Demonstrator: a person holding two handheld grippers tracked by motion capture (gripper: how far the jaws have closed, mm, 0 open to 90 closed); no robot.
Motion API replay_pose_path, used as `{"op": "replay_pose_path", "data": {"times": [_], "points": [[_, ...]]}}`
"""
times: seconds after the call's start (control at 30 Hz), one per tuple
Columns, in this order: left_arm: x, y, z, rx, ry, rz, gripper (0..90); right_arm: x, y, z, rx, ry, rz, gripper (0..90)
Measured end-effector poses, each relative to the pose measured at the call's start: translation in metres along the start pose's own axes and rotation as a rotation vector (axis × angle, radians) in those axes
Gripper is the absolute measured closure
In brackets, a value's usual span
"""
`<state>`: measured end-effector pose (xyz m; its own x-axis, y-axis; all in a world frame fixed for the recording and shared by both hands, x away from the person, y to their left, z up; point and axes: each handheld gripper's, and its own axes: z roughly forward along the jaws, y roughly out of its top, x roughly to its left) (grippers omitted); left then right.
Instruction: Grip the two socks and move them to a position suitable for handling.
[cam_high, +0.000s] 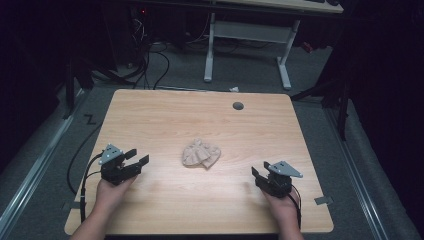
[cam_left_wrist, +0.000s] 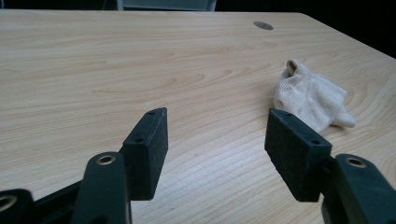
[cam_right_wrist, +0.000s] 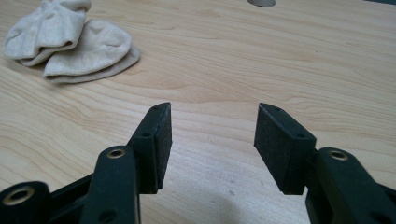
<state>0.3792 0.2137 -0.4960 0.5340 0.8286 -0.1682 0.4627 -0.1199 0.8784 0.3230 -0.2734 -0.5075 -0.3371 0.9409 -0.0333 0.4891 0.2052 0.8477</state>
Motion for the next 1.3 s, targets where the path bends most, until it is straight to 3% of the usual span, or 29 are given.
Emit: {"op": "replay_pose_path", "data": {"times": [0.17, 0.27, 0.37, 0.43, 0.5, 0.6, 0.83, 1.1, 1.2, 1.3], "points": [[-0.008, 0.003, -0.004, -0.001, 0.002, 0.045, 36.6, 0.007, 0.004, 0.001, -0.003, 0.008, -0.026, 48.4], [-0.013, 0.004, -0.007, -0.003, 0.034, 0.101, 33.4, 0.010, 0.008, 0.002, -0.010, 0.020, -0.042, 48.5], [-0.017, 0.004, -0.008, 0.001, 0.048, 0.122, 30.8, 0.014, 0.015, 0.001, -0.009, 0.042, -0.049, 46.5], [-0.020, 0.003, -0.007, 0.015, 0.037, 0.128, 30.2, 0.018, 0.010, -0.003, -0.018, 0.039, -0.088, 47.1], [-0.022, 0.003, -0.006, 0.014, 0.038, 0.131, 30.1, 0.019, 0.007, -0.004, -0.020, 0.041, -0.089, 47.2], [-0.027, 0.002, -0.002, 0.019, 0.039, 0.143, 30.9, 0.018, 0.005, -0.001, -0.009, 0.070, -0.044, 47.1], [-0.038, 0.001, 0.008, 0.032, 0.018, 0.157, 36.1, 0.021, 0.005, 0.002, 0.012, 0.091, -0.047, 49.6], [-0.049, 0.000, 0.022, 0.052, -0.021, 0.149, 41.3, 0.019, 0.006, -0.002, 0.014, 0.119, 0.001, 53.0], [-0.055, 0.000, 0.028, 0.054, -0.039, 0.159, 38.9, 0.021, 0.004, 0.002, 0.031, 0.121, -0.024, 52.9], [-0.059, 0.000, 0.036, 0.074, -0.073, 0.130, 39.1, 0.022, 0.004, 0.004, 0.039, 0.126, -0.036, 52.7]]}}
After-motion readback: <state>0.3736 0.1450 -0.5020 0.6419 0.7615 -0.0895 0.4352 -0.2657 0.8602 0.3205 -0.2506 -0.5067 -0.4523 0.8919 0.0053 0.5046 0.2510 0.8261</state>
